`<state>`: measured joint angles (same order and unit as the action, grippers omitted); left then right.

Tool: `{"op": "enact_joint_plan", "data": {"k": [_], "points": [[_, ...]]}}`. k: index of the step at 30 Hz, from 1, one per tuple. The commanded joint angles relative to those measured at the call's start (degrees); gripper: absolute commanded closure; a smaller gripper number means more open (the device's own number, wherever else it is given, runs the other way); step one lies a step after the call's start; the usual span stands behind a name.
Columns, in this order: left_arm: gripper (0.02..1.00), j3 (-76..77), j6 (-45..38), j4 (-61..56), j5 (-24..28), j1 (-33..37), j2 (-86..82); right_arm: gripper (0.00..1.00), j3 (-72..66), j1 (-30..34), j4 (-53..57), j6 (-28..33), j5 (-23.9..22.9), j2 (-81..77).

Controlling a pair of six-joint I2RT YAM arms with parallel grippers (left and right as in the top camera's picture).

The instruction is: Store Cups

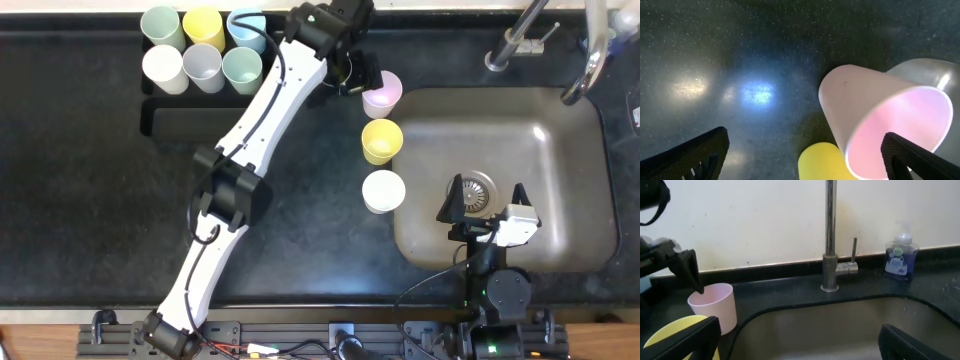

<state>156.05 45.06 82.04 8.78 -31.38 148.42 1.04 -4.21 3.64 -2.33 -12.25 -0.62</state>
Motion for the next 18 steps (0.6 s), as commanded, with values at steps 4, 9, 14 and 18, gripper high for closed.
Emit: {"op": "enact_joint_plan", "data": {"k": [4, 9, 14, 18], "points": [[0.018, 1.44, -0.2, -0.26, 0.57, 0.11, 1.4, 0.003, -0.79, 0.02, -0.44, 0.17, -0.04, 0.42], [0.018, 1.42, -0.22, -0.24, 0.15, 0.11, 1.7, 0.003, -0.79, 0.02, -0.44, 0.17, -0.04, 0.42], [0.018, 1.42, -0.2, -0.26, 0.13, 0.11, 2.36, 0.003, -0.79, 0.02, -0.44, 0.17, -0.04, 0.42], [0.06, 1.42, -0.2, -0.26, 0.15, 0.11, 2.67, 0.003, -0.79, 0.02, -0.44, 0.17, -0.04, 0.42]]}}
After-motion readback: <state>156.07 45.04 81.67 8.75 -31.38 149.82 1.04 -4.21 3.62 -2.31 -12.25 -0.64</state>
